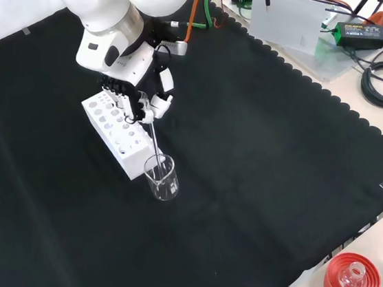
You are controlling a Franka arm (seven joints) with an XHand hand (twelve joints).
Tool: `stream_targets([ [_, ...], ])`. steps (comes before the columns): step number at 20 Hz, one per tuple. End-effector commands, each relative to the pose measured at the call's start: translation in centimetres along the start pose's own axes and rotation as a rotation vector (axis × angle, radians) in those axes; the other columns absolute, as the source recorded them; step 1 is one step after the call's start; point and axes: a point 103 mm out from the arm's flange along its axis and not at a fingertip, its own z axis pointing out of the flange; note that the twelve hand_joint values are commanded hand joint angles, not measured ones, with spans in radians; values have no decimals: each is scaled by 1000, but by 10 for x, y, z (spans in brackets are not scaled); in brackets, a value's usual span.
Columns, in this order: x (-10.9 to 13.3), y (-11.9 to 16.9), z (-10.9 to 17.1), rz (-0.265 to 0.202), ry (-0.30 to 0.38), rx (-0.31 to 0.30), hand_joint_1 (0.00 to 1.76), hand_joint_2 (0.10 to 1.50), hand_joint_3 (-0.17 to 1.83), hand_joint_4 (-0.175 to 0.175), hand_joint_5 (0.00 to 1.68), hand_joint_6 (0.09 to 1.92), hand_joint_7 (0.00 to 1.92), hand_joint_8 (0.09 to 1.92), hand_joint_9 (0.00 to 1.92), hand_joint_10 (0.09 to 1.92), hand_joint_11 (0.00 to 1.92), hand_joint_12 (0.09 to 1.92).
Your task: Put the glass rod back on the white test tube rack.
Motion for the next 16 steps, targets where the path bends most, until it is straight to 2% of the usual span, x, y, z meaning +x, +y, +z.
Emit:
stream_targets([
  [1, 0, -1, -1, 2, -2, -3, 1333, 509, 923, -175, 1162, 828, 1453, 647, 1744, 381, 1616, 547],
  [16, 1, -5, -3, 9, -8, -9, 1333, 509, 923, -175, 1162, 828, 1453, 646, 1744, 378, 1616, 547],
])
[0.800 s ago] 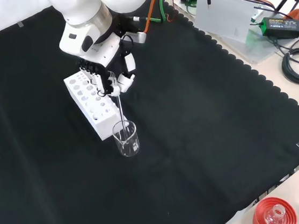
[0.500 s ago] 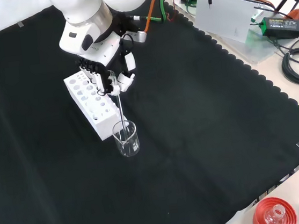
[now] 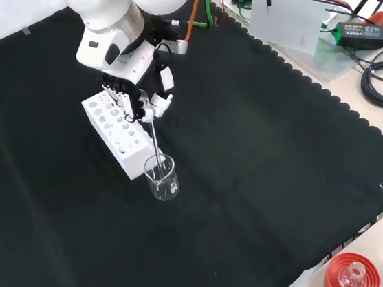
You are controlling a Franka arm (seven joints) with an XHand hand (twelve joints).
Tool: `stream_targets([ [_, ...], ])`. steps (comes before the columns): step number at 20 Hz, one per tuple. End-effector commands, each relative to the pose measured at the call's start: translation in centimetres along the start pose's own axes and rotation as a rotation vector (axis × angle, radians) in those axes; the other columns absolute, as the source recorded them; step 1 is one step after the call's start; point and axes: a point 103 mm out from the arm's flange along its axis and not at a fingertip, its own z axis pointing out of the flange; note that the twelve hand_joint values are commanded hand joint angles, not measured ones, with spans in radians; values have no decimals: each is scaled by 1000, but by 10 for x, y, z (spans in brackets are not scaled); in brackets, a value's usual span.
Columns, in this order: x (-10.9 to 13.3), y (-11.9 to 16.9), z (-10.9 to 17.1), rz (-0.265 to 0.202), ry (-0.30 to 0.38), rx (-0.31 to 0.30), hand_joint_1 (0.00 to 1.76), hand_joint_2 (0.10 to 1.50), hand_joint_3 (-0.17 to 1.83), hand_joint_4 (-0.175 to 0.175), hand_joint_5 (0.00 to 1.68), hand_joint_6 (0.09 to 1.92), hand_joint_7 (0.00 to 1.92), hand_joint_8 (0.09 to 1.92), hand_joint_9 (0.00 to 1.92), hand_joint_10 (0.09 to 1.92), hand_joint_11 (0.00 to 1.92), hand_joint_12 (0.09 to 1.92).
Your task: Put the glass rod back on the white test tube rack.
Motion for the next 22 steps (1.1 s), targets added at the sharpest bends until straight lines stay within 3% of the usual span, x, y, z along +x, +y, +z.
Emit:
stream_targets([
  [1, 0, -2, -2, 5, 0, -7, 1333, 509, 923, -175, 1162, 828, 1453, 646, 1744, 377, 1616, 546],
  [13, 3, -11, -12, 12, -5, -28, 1333, 508, 924, -175, 1162, 828, 1454, 645, 1745, 376, 1616, 547],
  [22, 3, -17, -36, 21, -11, -71, 1333, 507, 925, -175, 1162, 829, 1454, 645, 1746, 374, 1616, 546],
])
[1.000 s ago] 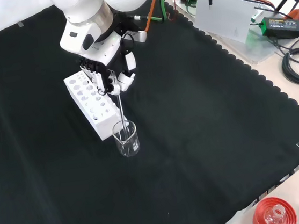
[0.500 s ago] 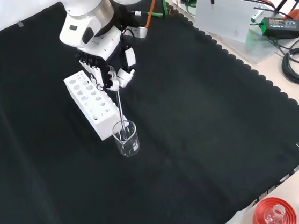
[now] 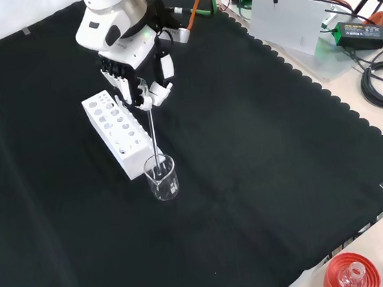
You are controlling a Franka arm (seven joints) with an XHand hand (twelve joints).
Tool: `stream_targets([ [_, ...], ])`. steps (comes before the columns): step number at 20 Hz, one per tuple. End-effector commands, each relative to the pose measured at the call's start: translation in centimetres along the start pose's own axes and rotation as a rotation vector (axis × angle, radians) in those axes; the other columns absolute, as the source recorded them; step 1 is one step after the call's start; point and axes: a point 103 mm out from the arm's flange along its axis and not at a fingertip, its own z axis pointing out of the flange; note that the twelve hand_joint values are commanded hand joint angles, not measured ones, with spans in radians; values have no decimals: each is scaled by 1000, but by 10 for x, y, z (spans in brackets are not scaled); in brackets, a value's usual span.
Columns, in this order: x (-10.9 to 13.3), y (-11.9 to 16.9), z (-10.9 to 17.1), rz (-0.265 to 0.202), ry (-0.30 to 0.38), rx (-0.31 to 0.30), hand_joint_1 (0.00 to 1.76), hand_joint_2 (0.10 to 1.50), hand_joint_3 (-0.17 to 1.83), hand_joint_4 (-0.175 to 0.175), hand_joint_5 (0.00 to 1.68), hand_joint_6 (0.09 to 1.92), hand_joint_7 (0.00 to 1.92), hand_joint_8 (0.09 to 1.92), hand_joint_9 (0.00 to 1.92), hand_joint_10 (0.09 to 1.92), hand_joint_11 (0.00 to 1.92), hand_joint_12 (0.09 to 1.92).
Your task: Put the glass rod back on the white test tube rack.
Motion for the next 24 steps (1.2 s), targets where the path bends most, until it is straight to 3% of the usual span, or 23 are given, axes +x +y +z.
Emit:
stream_targets([
  [1, -2, -4, -13, 14, -2, -26, 1333, 507, 925, -175, 1162, 829, 1454, 645, 1746, 374, 1616, 546],
  [9, -26, -15, -29, 79, 23, -55, 1333, 507, 926, -175, 1163, 829, 1455, 644, 1746, 373, 1616, 546],
  [18, -45, -34, -72, 65, 12, -113, 1333, 507, 926, -175, 1163, 828, 1455, 644, 1746, 372, 1616, 546],
  [24, -49, -32, -86, 68, -4, -134, 1333, 506, 926, -175, 1164, 828, 1456, 643, 1747, 371, 1616, 546],
])
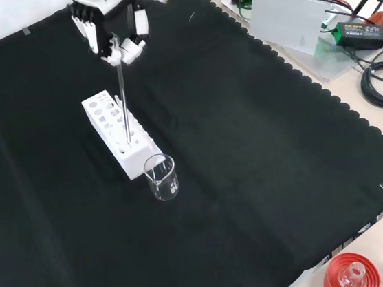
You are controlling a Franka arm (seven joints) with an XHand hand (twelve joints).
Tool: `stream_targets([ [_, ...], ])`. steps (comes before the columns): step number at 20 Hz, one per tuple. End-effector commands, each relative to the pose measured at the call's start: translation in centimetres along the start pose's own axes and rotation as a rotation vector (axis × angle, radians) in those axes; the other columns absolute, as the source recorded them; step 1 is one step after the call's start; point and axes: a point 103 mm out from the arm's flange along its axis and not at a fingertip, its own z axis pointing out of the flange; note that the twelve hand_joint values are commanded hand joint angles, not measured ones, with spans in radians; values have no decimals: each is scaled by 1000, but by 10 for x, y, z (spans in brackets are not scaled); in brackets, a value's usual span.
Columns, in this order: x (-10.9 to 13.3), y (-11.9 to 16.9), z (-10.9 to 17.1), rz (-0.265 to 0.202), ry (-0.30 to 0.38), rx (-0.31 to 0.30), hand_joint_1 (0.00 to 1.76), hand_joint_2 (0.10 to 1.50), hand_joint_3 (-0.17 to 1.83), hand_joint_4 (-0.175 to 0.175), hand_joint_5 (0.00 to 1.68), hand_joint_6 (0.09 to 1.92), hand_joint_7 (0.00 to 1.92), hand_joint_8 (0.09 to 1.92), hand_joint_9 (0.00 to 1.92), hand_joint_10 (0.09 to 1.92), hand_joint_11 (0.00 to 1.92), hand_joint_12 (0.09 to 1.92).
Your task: Put the glass rod back on the white test tube rack.
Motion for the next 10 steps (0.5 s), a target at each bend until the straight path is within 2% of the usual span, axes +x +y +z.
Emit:
stream_targets([
  [1, -2, 2, -12, -12, -10, -14, 1333, 506, 926, -175, 1164, 827, 1456, 643, 1747, 371, 1616, 546],
  [10, -15, 0, -12, 3, -1, -12, 1333, 506, 927, -175, 1164, 827, 1456, 642, 1747, 369, 1616, 546],
])
